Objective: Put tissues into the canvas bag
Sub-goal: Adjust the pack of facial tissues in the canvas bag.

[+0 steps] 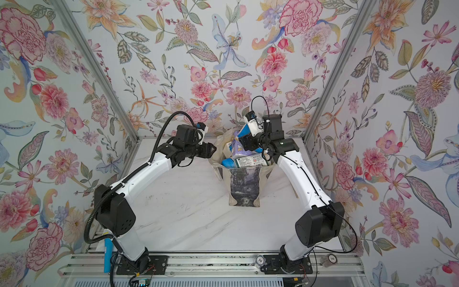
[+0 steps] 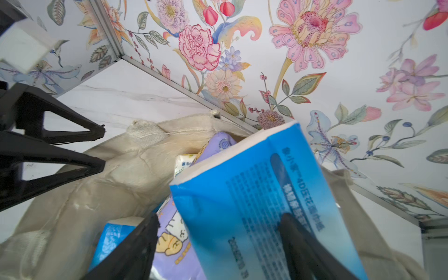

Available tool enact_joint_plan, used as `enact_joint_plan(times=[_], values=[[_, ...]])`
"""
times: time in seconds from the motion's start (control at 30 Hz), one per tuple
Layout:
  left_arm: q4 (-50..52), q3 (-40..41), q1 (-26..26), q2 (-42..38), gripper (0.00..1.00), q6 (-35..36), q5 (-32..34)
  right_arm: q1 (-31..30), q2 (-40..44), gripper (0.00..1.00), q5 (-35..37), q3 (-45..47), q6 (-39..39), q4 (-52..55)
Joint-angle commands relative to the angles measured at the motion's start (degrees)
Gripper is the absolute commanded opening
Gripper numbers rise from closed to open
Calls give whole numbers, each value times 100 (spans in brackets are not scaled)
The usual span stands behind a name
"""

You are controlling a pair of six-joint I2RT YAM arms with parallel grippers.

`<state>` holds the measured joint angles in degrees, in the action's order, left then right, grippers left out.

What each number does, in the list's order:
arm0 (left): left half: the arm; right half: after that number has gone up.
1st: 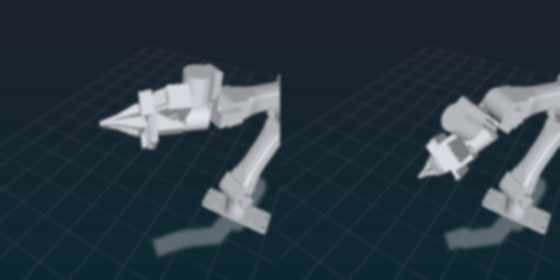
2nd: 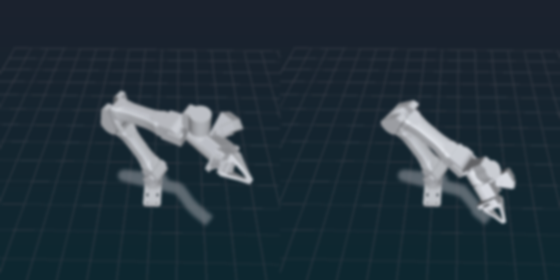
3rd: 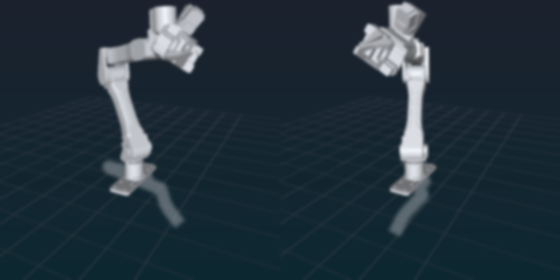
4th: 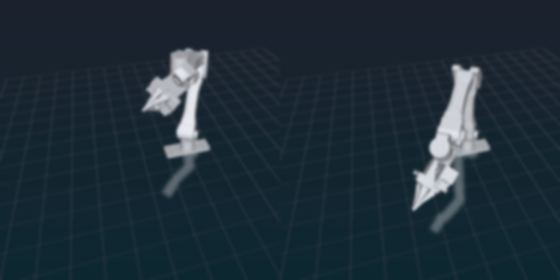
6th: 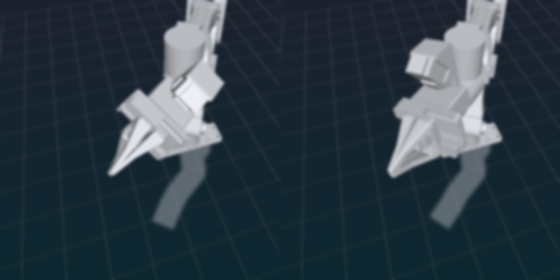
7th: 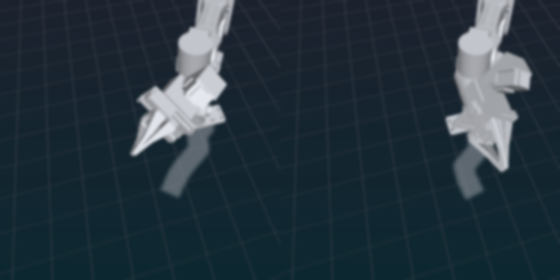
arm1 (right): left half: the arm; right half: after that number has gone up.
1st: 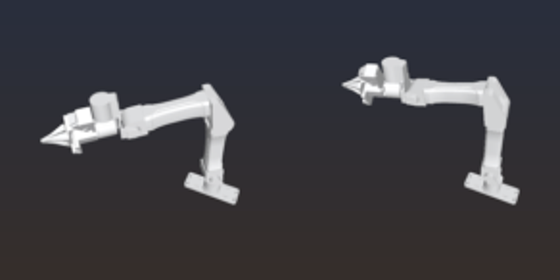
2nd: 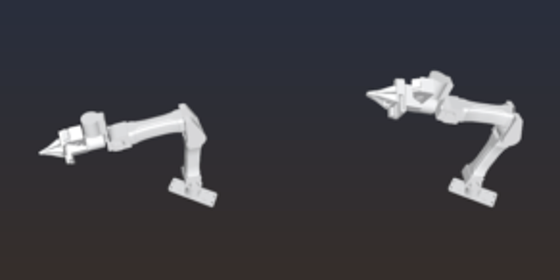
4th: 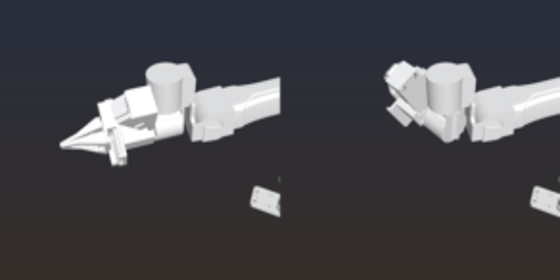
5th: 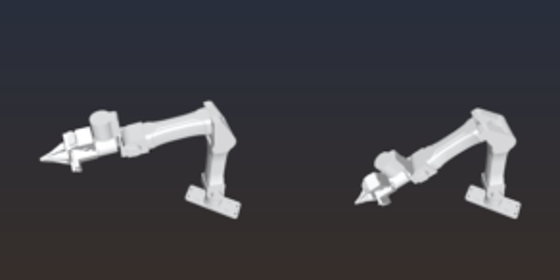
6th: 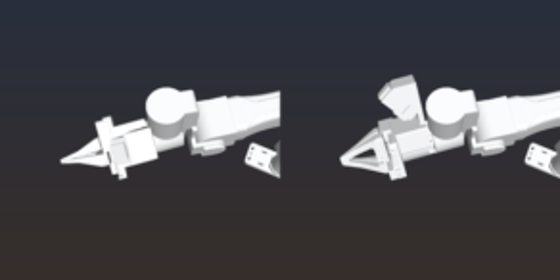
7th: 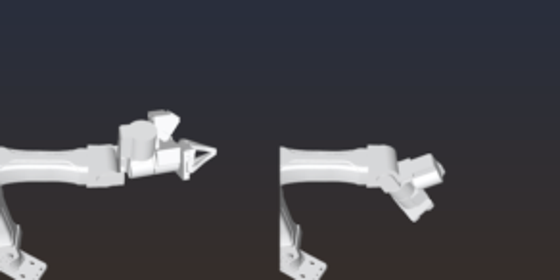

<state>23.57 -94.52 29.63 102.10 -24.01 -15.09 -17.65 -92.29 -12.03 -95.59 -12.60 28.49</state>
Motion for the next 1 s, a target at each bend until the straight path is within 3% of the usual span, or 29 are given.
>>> enact_joint_plan(times=[0.0, 0.03, 0.2, 0.4, 0.7, 0.97], values=[[-163, 1, 17, 120, 64, -32, -186, 11, -242, 88, 288, -100, -316, 160], [-172, 4, 21, 138, 64, -34, -233, 40, -284, 92, 168, -109, -330, 163], [-202, 4, 17, 152, 63, -44, -254, 340, -377, 93, -987, -166, -175, 316], [-219, 4, -9, 147, 63, -39, -249, 455, -664, 96, -1646, -485, -318, 1183], [-241, -64, -34, 188, 60, -31, -283, 531, -187, 86, -1727, 30, -237, 1379], [-244, -119, -36, 231, 57, -17, -294, 784, 101, 86, -2013, 109, -41, 1662]])
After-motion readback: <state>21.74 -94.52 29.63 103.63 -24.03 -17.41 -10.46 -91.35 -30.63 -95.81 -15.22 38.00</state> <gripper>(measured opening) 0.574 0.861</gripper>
